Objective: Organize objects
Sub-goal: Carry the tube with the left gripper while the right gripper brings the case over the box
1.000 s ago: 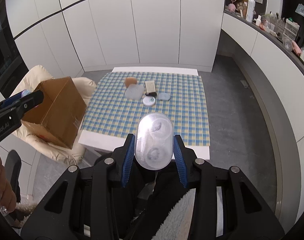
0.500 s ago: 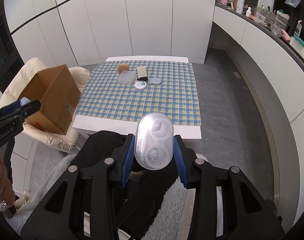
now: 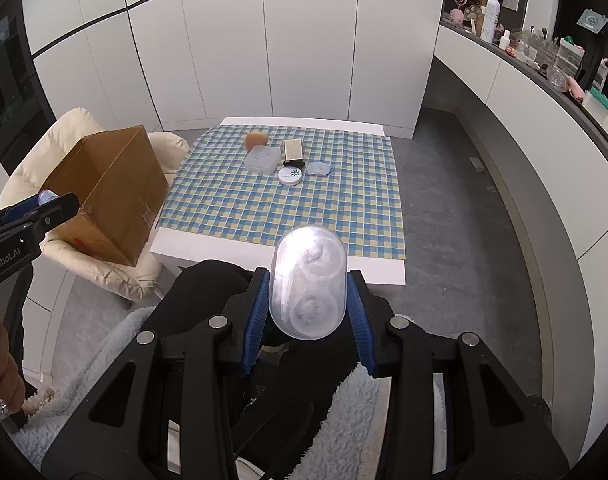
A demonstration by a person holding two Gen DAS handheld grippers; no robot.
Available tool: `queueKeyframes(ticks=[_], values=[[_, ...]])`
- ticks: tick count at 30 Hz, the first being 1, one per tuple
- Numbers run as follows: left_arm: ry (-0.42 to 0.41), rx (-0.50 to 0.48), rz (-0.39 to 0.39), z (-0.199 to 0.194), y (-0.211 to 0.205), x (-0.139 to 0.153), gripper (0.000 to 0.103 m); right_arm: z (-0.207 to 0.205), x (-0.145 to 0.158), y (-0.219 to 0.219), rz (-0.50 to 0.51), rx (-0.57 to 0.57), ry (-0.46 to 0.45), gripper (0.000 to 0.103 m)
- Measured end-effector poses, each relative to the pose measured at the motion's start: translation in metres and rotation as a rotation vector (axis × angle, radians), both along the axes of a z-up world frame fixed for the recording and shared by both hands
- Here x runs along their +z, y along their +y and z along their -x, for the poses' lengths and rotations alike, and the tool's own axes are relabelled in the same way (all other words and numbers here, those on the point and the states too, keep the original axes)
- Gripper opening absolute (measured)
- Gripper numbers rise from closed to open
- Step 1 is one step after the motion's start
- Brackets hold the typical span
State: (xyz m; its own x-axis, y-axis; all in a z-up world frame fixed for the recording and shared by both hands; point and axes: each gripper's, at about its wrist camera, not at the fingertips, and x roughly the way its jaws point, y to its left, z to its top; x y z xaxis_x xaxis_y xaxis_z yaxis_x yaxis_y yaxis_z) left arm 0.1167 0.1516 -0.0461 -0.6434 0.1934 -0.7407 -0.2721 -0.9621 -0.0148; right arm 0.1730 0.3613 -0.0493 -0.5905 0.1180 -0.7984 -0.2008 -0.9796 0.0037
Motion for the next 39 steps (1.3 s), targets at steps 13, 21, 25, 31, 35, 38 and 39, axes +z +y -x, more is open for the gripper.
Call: queueKeyframes(ticks=[13, 21, 25, 31, 35, 38, 39], values=[[-0.012, 0.066, 0.001, 0.007, -0.023, -0.001, 0.058, 0.016, -0.006, -0.016, 0.011, 0.068, -0.018, 0.040], [-0.014, 0.158, -0.002, 0.005, -0.060, -0.003, 0.058, 0.035, -0.009, -0.050, 0.004, 0.175, -0.020, 0.040], [-0.017, 0.211, -0.008, 0.004, -0.084, -0.004, 0.058, 0.042, -0.012, -0.068, 0.008, 0.232, -0.026, 0.040], [-0.020, 0.272, -0.007, -0.002, -0.109, -0.004, 0.058, 0.050, -0.013, -0.097, 0.003, 0.308, -0.023, 0.040], [-0.021, 0.320, -0.007, -0.008, -0.126, -0.004, 0.058, 0.055, -0.014, -0.117, 0.000, 0.365, -0.023, 0.040], [-0.020, 0.365, -0.014, -0.014, -0.141, -0.004, 0.058, 0.058, -0.014, -0.131, -0.005, 0.408, -0.023, 0.040], [-0.022, 0.377, -0.015, -0.015, -0.146, -0.004, 0.058, 0.060, -0.015, -0.138, -0.007, 0.425, -0.024, 0.040]])
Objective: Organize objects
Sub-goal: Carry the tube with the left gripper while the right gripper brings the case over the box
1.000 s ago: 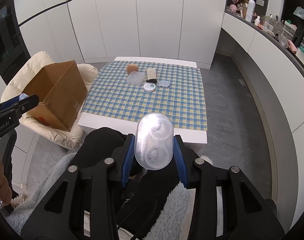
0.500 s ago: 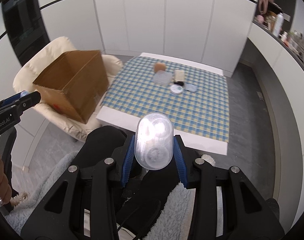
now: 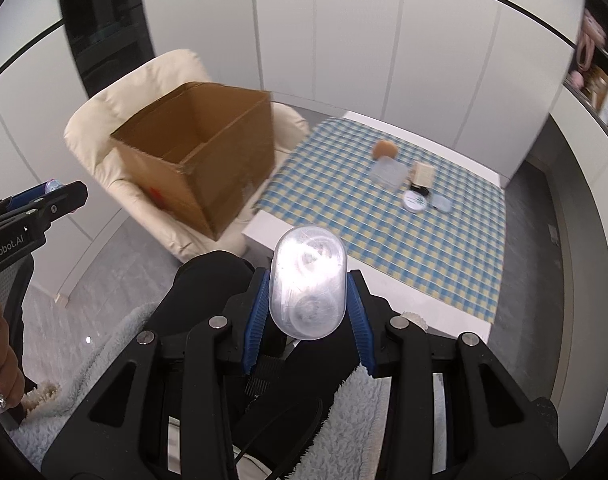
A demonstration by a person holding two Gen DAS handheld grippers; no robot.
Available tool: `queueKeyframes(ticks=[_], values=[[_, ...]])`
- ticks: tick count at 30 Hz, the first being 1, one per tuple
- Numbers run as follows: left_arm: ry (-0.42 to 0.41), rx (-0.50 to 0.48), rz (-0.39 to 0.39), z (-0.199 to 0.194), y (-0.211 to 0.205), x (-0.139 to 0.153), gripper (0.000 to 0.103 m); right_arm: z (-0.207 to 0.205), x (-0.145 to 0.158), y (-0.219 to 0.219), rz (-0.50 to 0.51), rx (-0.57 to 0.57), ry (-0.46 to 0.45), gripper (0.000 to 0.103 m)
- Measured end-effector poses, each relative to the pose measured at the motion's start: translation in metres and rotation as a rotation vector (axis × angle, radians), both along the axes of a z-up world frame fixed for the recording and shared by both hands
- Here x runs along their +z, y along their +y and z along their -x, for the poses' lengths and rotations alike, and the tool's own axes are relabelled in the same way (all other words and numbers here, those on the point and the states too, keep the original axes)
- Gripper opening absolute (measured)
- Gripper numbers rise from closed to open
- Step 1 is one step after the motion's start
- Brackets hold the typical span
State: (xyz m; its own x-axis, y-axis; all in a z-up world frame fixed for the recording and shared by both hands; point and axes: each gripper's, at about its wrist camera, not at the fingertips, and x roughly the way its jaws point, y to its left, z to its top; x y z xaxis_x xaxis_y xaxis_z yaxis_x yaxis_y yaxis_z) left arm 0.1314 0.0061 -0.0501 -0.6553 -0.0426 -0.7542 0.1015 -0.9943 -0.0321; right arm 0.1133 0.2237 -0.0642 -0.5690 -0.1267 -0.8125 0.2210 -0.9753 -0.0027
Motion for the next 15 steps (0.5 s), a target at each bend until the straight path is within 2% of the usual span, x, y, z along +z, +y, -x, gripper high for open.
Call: queueKeyframes(ticks=[15], values=[[-0.013, 0.176, -0.020, -0.018, -0.061, -0.004, 0.058, 0.001, -0.005, -0.096, -0.024, 0.270, -0.007, 0.040]])
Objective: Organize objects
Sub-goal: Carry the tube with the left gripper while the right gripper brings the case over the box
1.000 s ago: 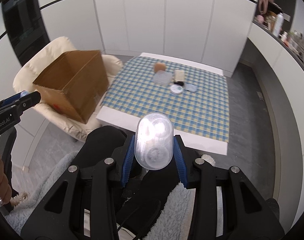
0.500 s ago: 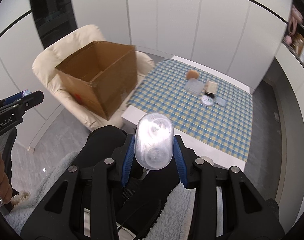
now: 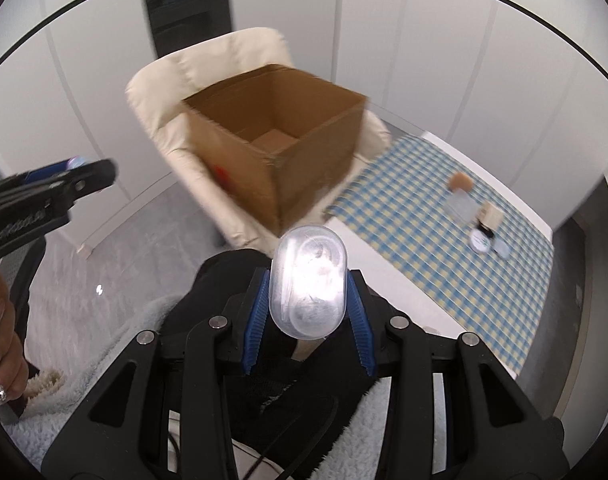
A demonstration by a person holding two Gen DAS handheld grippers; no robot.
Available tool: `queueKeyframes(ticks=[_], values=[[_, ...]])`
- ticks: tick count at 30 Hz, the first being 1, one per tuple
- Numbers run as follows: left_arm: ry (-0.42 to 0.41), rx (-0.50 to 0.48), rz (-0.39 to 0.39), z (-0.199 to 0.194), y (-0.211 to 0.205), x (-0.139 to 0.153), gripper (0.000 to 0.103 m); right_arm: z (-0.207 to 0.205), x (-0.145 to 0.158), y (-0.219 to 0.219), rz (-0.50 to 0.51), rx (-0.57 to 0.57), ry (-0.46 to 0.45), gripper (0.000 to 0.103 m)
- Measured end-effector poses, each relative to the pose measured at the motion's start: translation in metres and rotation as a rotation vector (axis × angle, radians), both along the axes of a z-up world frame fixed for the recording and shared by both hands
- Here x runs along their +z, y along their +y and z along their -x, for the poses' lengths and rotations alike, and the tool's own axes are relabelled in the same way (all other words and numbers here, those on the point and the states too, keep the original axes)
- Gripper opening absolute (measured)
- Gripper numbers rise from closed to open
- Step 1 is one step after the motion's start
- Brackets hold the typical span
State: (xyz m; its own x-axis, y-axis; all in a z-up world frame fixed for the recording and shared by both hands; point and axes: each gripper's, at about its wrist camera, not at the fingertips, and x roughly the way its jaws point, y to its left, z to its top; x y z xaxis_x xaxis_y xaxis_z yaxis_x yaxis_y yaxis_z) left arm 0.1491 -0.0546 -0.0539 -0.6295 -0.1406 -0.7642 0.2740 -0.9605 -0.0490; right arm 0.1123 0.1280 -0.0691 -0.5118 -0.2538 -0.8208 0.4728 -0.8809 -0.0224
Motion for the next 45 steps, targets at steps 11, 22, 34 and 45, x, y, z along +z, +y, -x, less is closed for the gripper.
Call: queueKeyframes(ticks=[11, 22, 34, 45], values=[[-0.004, 0.056, 0.018, 0.001, -0.016, 0.000, 0.058, 0.008, 0.003, -0.043, -0.005, 0.105, 0.025, 0.040], [-0.008, 0.086, 0.021, 0.030, -0.027, -0.002, 0.058, 0.043, 0.007, -0.065, 0.018, 0.124, 0.034, 0.040], [-0.005, 0.081, 0.015, 0.087, -0.037, -0.010, 0.058, 0.095, 0.002, -0.085, 0.015, 0.102, 0.044, 0.040], [-0.015, 0.088, 0.024, 0.149, -0.050, -0.020, 0.058, 0.149, -0.006, -0.112, 0.024, 0.093, 0.048, 0.040]])
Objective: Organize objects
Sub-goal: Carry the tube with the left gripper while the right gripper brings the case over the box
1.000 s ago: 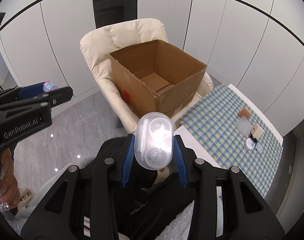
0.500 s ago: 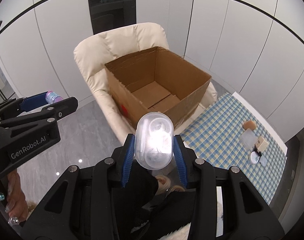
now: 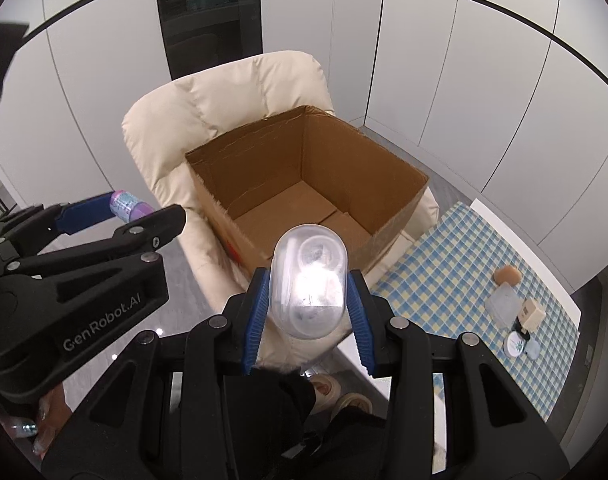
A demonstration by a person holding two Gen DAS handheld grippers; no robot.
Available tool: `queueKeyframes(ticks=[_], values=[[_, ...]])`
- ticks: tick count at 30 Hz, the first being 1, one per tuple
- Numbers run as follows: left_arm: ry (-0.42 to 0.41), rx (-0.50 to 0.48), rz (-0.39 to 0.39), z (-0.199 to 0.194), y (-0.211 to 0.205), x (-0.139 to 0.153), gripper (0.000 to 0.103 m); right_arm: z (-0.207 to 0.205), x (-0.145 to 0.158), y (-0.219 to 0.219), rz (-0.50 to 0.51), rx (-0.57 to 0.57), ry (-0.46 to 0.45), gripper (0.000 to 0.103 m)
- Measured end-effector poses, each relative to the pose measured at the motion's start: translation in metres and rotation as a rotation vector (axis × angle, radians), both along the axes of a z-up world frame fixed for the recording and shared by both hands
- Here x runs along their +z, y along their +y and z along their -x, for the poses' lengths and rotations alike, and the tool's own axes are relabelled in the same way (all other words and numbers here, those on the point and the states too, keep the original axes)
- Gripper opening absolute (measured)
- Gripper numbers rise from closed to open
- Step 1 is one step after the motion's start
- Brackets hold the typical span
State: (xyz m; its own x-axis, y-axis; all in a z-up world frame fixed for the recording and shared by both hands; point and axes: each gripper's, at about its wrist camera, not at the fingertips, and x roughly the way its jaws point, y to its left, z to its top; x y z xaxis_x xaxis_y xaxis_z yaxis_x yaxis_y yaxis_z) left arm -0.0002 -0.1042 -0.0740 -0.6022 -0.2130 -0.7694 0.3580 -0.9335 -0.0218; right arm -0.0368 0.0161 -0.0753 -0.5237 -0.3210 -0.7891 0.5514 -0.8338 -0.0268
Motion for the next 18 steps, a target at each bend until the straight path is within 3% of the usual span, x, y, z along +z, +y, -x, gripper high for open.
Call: queueKeyframes(ticks=[11, 18], values=[[-0.017, 0.029, -0.014, 0.065, -0.029, -0.013, 0.059, 0.058, -0.014, -0.029, -0.018, -0.020, 0.012, 0.040], [-0.051, 0.026, -0.003, 0.097, -0.041, -0.030, 0.059, 0.093, -0.033, -0.036, -0.002, -0.043, -0.029, 0.040]])
